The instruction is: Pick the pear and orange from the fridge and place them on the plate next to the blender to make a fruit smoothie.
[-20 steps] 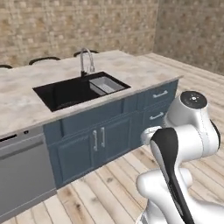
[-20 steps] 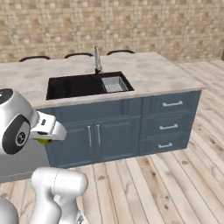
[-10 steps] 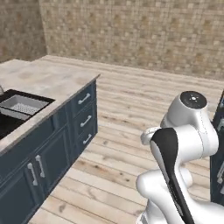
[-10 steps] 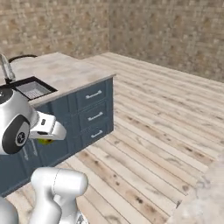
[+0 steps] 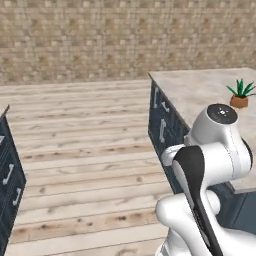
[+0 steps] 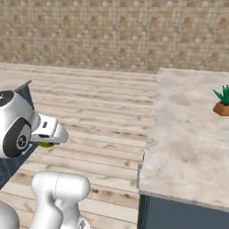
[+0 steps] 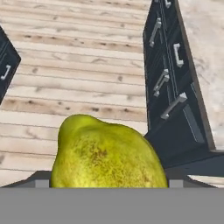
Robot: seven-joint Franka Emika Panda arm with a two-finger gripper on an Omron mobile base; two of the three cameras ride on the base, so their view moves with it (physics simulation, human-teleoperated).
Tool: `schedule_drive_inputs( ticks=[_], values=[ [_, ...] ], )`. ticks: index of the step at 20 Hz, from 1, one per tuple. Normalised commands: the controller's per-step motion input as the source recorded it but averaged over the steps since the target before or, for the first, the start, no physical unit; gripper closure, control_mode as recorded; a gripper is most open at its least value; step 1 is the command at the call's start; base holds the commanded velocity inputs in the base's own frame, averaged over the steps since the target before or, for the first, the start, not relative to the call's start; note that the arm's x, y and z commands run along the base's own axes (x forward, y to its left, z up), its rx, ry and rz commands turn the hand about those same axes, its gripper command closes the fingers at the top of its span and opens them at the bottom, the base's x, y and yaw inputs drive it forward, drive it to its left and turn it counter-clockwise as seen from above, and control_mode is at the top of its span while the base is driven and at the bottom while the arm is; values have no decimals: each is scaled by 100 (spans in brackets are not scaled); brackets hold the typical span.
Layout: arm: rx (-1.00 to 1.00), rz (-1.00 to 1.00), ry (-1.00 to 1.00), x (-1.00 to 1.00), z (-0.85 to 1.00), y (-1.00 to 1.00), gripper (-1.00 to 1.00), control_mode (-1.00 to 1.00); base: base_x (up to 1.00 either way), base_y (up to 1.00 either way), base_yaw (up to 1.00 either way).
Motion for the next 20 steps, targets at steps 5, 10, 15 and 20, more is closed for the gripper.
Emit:
schedule_drive_inputs(
  ticks=[5,10,15,20],
  values=[
    [0,0,0,0,0,0,100,100,-15,54,-74],
    [0,0,0,0,0,0,100,100,20,2,-48],
    [0,0,0,0,0,0,100,100,46,-100,-6],
    [0,0,0,0,0,0,100,100,11,-100,-1]
  ],
)
